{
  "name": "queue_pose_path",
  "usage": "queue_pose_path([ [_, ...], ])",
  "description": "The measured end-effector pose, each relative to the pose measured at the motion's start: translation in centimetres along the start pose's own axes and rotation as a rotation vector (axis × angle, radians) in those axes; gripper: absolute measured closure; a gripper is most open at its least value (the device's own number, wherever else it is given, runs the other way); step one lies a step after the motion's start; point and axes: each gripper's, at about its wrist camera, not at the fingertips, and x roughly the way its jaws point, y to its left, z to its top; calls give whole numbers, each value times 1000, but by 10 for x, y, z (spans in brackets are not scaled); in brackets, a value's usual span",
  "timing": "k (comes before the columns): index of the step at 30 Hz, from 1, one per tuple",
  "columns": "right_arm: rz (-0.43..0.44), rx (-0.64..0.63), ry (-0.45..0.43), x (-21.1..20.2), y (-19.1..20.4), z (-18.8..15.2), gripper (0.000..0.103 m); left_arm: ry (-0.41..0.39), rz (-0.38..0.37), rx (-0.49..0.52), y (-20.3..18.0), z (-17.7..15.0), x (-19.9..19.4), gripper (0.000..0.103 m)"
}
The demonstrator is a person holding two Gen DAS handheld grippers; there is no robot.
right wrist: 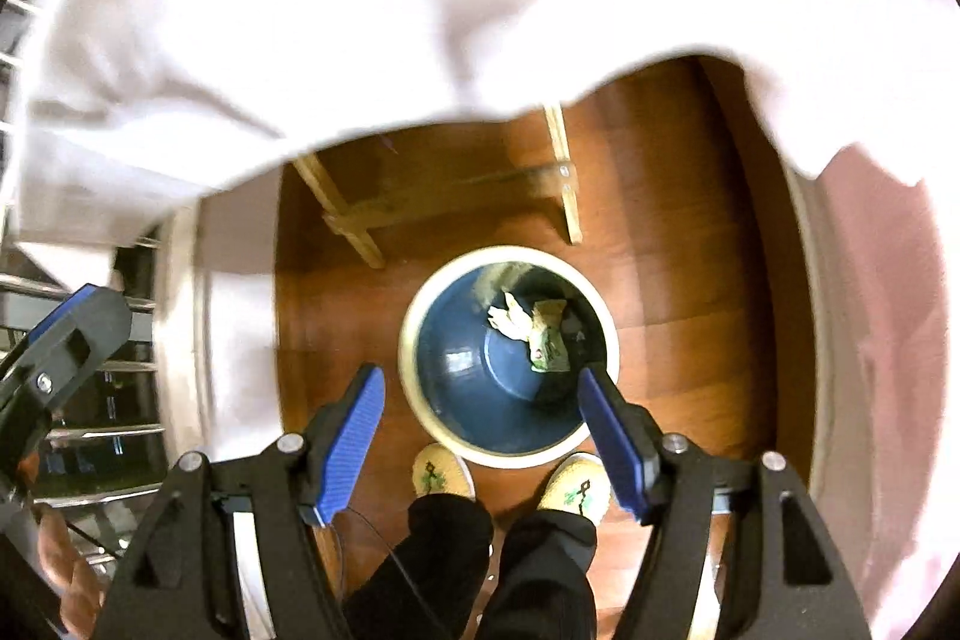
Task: Collect trash
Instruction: 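Raise both tools from the bin back toward the table, then grasp the red envelope with the left tool while the right tool grasps the white milk carton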
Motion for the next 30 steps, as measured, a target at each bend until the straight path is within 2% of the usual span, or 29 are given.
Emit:
queue_pose_path([
  [5, 59, -66, -48, -61, 29, 15, 35, -58, 61, -29, 1, 16, -72, 20],
  [7, 86, -107, -82, -86, 41, 22, 35, -75, 63, -53, 3, 21, -92, 20],
  [11, 134, -174, -146, -129, 65, 37, 35, -101, 46, -124, 10, 29, -127, 20],
  [15, 181, -223, -192, -162, 86, 49, 35, -136, 64, -169, 14, 36, -150, 20],
  [22, 230, -275, -225, -189, 113, 63, 35, -250, 134, -212, 27, 54, -190, 20],
  [30, 250, -217, -200, -181, 122, 98, 35, -269, 192, -159, 36, 84, -190, 20],
])
